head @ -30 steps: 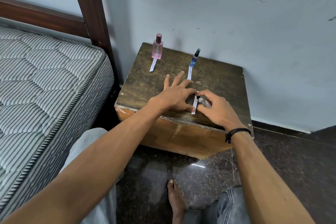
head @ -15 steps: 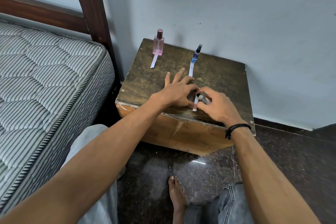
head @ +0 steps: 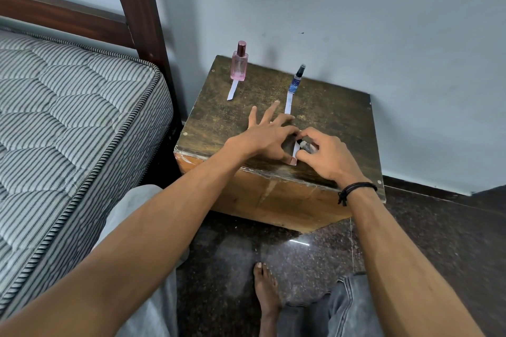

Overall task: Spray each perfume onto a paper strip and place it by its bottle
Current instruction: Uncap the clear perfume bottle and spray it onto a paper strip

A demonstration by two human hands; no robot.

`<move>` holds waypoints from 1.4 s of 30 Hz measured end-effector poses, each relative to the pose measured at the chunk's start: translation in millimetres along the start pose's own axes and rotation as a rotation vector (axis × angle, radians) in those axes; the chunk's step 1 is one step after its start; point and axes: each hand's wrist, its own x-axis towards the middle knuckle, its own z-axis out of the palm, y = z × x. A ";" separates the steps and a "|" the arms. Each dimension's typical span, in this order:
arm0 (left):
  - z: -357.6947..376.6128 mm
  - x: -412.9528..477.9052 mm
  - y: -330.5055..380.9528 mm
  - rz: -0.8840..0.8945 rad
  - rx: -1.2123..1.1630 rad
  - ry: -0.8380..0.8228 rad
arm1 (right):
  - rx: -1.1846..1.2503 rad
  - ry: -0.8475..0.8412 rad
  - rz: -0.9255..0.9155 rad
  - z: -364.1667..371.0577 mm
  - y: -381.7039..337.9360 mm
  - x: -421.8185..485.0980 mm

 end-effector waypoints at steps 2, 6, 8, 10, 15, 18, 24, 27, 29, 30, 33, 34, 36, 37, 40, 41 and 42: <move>0.7 0.9 -0.8 0.001 -0.004 0.004 | 0.008 0.004 0.010 1.8 0.6 -0.5; 1.5 2.6 -1.6 -0.013 -0.010 0.009 | 0.176 0.014 0.059 -2.8 4.7 -4.6; 1.2 2.9 -2.1 -0.015 -0.021 0.010 | 0.217 0.000 0.054 -7.0 9.1 -6.6; 0.3 2.9 -2.2 -0.015 -0.034 0.007 | 0.215 -0.034 0.042 -9.4 11.7 -8.9; -5.0 1.3 -2.5 -0.035 -0.050 0.001 | 0.173 -0.080 0.023 -8.1 10.9 -9.2; -6.5 0.2 -1.9 -0.046 -0.053 -0.017 | 0.187 -0.069 0.024 -7.8 11.1 -7.8; -6.5 0.9 -1.4 -0.050 -0.055 -0.025 | 0.168 -0.079 0.010 -5.2 6.1 -8.4; -5.9 0.8 -1.5 -0.048 -0.049 -0.024 | 0.142 -0.075 -0.001 -4.2 1.1 -8.6; -5.5 0.8 -1.8 -0.046 -0.048 -0.026 | 0.135 -0.074 -0.005 -3.7 -0.9 -8.8; -5.4 0.9 -1.9 -0.047 -0.046 -0.027 | 0.130 -0.073 -0.007 -3.6 -1.1 -8.5; -5.3 1.7 -1.8 -0.048 -0.042 -0.029 | 0.118 -0.060 -0.013 -3.7 -1.8 -8.5; -5.3 2.1 -1.7 -0.047 -0.044 -0.029 | 0.110 -0.058 -0.011 -3.7 -2.3 -8.7; -4.8 2.7 -2.0 -0.046 -0.052 -0.026 | 0.080 -0.054 -0.011 -3.2 -3.3 -9.2; -4.4 2.8 -2.2 -0.047 -0.057 -0.026 | 0.061 -0.051 -0.014 -2.7 -3.6 -9.2; -3.5 3.1 -2.6 -0.048 -0.070 -0.025 | 0.012 -0.043 -0.026 -1.0 -4.1 -7.9; -3.4 3.0 -2.6 -0.049 -0.072 -0.026 | 0.004 -0.041 -0.027 -0.2 -4.4 -7.2; -3.5 2.9 -2.6 -0.050 -0.075 -0.027 | -0.001 -0.037 -0.023 0.4 -4.4 -6.6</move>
